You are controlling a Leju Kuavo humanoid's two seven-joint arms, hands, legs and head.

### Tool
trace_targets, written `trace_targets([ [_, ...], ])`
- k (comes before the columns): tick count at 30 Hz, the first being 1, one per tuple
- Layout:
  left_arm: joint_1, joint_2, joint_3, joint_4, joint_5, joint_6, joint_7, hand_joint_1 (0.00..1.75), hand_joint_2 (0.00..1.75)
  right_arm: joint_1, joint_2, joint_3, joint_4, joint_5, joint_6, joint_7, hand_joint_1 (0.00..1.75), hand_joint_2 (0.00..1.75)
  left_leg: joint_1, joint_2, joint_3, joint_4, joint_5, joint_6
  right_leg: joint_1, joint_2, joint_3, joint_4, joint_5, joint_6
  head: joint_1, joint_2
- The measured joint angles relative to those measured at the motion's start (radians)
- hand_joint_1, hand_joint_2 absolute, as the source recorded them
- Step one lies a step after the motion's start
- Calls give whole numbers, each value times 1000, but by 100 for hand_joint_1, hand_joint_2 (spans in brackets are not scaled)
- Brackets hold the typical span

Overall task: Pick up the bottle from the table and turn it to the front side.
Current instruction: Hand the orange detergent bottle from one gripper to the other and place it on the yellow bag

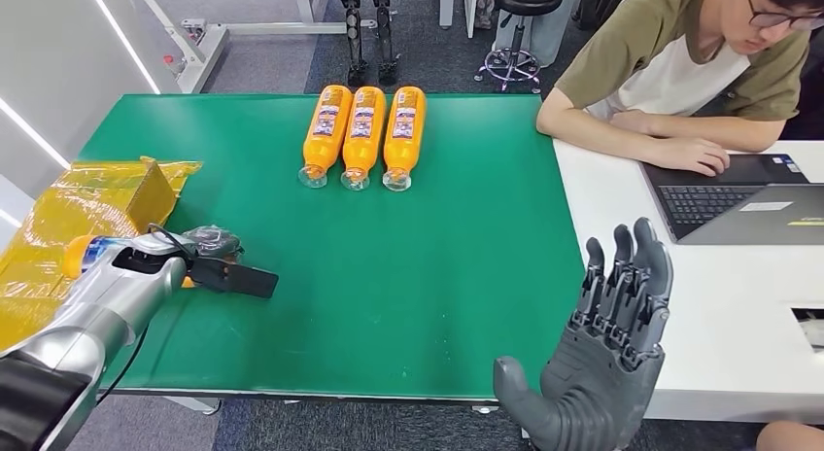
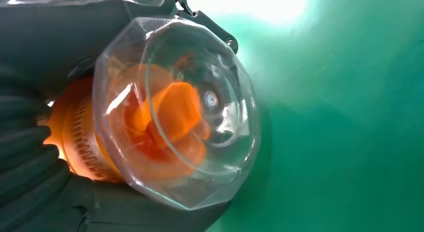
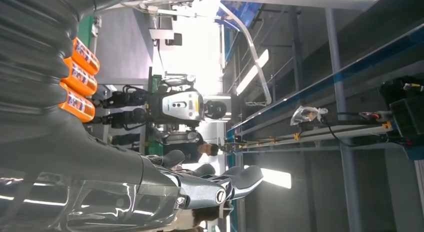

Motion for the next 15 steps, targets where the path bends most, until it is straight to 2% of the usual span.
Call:
trace_targets([
  [6, 5, -21, 17, 20, 74, 6, 13, 175, 175, 1, 0, 0, 0, -8, 15, -3, 0, 175, 0, 0, 3, -1, 0, 0, 0, -1, 3, 0, 0, 0, 0, 0],
  [13, 36, -42, 51, 23, 112, 73, 20, 175, 175, 1, 0, 0, 0, -7, 20, 3, 0, 175, -2, -5, 12, -3, 0, 0, -3, -5, 13, 0, -4, 1, 0, 0],
  [15, 40, -43, 56, 24, 113, 77, 25, 159, 175, 2, 0, 0, 0, -7, 20, 3, 0, 175, -2, -5, 13, -3, 0, 0, -3, -6, 14, 0, -4, 1, 0, 0],
])
